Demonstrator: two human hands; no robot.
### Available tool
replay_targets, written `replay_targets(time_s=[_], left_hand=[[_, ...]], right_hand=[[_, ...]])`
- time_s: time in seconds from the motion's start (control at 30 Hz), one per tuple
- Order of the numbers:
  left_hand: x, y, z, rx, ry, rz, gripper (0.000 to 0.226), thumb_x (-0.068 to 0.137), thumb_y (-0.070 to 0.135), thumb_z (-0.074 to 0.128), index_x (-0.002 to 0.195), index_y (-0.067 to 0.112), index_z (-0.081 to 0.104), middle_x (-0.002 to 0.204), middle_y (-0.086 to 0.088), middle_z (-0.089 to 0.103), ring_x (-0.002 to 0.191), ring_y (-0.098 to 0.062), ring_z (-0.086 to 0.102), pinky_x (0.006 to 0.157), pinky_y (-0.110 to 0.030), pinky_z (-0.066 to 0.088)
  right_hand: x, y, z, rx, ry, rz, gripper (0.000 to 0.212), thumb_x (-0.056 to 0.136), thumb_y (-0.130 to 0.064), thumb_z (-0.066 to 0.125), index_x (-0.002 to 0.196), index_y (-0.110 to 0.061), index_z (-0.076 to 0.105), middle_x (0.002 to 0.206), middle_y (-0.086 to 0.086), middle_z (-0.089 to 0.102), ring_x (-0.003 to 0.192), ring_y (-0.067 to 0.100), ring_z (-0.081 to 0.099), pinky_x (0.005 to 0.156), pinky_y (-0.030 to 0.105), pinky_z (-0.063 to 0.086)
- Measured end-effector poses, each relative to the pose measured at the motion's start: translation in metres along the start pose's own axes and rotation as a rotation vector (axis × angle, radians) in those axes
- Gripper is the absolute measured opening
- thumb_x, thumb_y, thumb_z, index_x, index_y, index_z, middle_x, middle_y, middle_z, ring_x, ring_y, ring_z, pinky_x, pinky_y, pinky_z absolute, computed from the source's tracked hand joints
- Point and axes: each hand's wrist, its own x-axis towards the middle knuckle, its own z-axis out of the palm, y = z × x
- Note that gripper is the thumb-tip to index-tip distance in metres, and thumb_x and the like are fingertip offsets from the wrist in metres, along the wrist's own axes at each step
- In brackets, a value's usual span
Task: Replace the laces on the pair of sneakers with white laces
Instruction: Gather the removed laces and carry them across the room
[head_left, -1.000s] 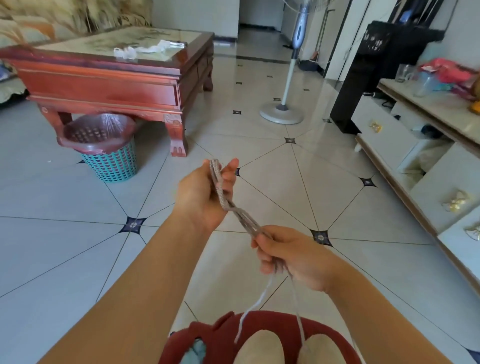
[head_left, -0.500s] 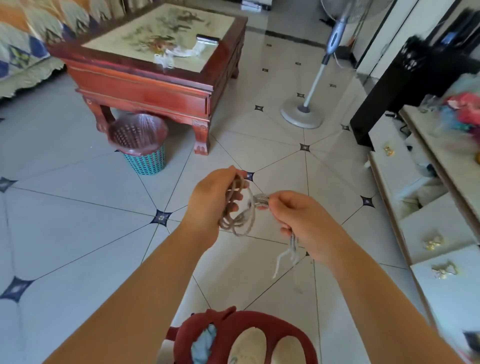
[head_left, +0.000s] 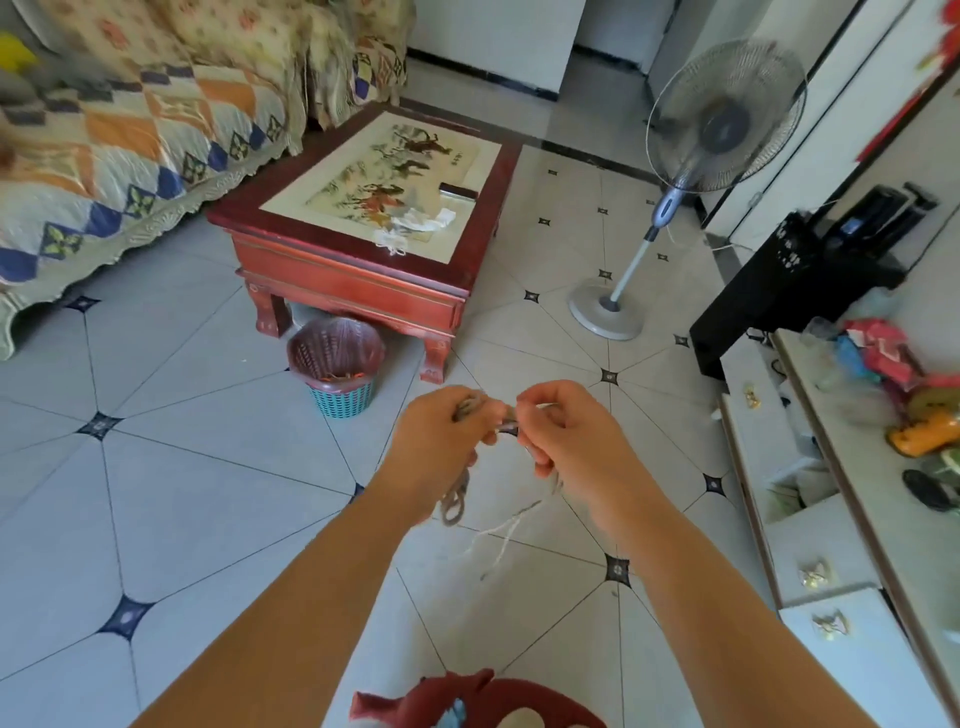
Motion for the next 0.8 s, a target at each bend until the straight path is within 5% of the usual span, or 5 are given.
replay_targets(time_s=[0.1, 0.27, 0.47, 0.6, 0.8], left_hand=[[0.005, 0.011, -0.034, -0.13, 0.149, -0.077, 0.025, 0.093, 0.023, 0.049, 0.07, 0.015, 0.057, 0.059, 0.002, 0.05, 0.053, -0.012, 0.045, 0.053, -0.025, 0.042], [0.006, 0.019, -0.076, -0.327, 0.478, -0.154, 0.033, 0.096, 0.034, 0.039, 0.072, 0.016, 0.053, 0.061, 0.002, 0.052, 0.052, -0.009, 0.05, 0.042, -0.015, 0.045], [-0.011, 0.031, -0.081, -0.964, 0.479, -0.158, 0.03, 0.099, 0.03, 0.038, 0.076, 0.015, 0.052, 0.046, 0.004, 0.057, 0.046, -0.009, 0.059, 0.058, -0.03, 0.057], [-0.029, 0.037, -0.067, -0.391, 0.489, -0.173, 0.025, 0.094, 0.028, 0.043, 0.073, 0.016, 0.048, 0.046, 0.004, 0.047, 0.037, -0.008, 0.049, 0.045, -0.023, 0.048], [-0.057, 0.034, -0.069, 0.108, 0.248, -0.061, 0.013, 0.088, 0.03, 0.057, 0.096, 0.021, 0.055, 0.077, 0.0, 0.059, 0.065, -0.013, 0.057, 0.062, -0.027, 0.049]], right_hand=[[0.001, -0.013, 0.011, 0.044, -0.103, -0.024, 0.012, 0.093, -0.013, 0.047, 0.091, -0.015, 0.058, 0.053, -0.01, 0.05, 0.049, 0.007, 0.041, 0.051, 0.02, 0.042], [-0.009, 0.001, 0.021, 0.044, -0.171, 0.063, 0.031, 0.098, -0.013, 0.039, 0.089, -0.018, 0.068, 0.054, -0.005, 0.037, 0.051, 0.008, 0.034, 0.052, 0.018, 0.038], [-0.018, 0.01, 0.026, 0.031, -0.247, 0.163, 0.026, 0.092, -0.012, 0.048, 0.082, -0.017, 0.072, 0.055, -0.004, 0.038, 0.052, 0.011, 0.033, 0.05, 0.018, 0.034], [-0.017, -0.008, 0.032, -0.073, -0.276, 0.029, 0.02, 0.089, -0.014, 0.053, 0.083, -0.015, 0.072, 0.056, -0.009, 0.05, 0.047, 0.006, 0.041, 0.051, 0.018, 0.037], [-0.013, -0.046, 0.059, 0.074, -0.332, -0.143, 0.007, 0.084, -0.02, 0.063, 0.078, -0.022, 0.064, 0.055, -0.014, 0.06, 0.047, -0.001, 0.05, 0.05, 0.014, 0.044]])
